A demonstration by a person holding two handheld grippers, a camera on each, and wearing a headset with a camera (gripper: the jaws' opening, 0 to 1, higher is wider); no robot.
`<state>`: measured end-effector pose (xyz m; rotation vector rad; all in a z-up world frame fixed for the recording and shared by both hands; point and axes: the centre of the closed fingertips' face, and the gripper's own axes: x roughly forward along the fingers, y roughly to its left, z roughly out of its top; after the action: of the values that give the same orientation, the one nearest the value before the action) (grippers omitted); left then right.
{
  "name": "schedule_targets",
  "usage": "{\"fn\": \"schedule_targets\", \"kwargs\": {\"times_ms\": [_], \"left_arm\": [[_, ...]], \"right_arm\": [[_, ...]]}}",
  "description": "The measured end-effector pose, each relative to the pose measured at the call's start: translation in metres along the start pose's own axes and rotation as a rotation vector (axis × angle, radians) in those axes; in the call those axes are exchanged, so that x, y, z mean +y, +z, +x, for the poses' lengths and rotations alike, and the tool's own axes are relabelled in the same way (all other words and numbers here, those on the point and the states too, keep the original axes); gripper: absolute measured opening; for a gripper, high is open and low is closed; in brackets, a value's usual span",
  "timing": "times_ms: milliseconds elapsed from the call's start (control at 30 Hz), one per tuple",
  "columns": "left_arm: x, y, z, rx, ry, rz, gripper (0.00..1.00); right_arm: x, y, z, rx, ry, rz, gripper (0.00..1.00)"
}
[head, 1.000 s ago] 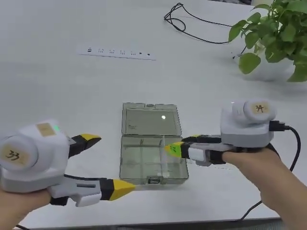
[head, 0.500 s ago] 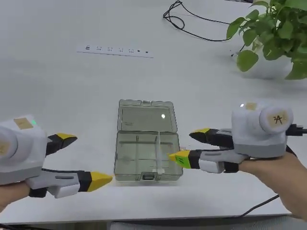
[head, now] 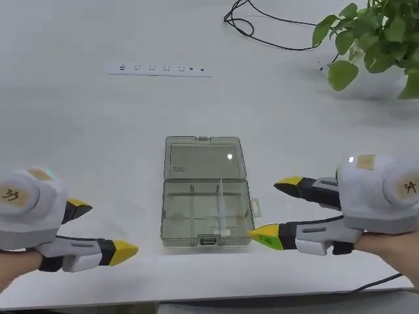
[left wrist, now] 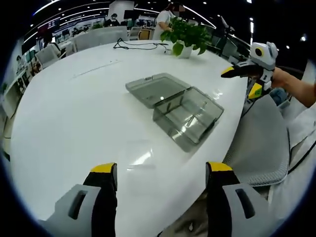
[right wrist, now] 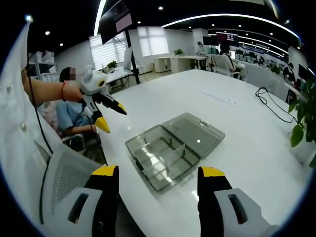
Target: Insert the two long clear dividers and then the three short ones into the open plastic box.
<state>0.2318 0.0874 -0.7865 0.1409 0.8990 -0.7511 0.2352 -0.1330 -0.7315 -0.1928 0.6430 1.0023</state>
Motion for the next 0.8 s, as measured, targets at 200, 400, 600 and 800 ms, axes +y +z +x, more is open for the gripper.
{"fn": "schedule_targets", "kwargs": {"times_ms": [200,400,600,800], "left_arm": [[0.005,-0.011,0.007,0.068,0.011,-0.013,0.7],[0.012,-0.023,0.016,0.138,0.028,-0.013,0.66],[0.016,-0.038,0.027,0.226,0.052,0.016,0.61],[0.023,-0.046,0.031,0.273,0.083,0.031,0.54]], "right_arm": [[0.001,-0.006,-0.008,-0.021,-0.007,-0.013,0.68],[0.0,-0.007,-0.014,-0.044,-0.022,-0.009,0.68],[-0.001,-0.008,-0.014,-0.057,-0.035,-0.001,0.67],[0.0,-0.007,-0.016,-0.069,-0.042,0.003,0.67]]}}
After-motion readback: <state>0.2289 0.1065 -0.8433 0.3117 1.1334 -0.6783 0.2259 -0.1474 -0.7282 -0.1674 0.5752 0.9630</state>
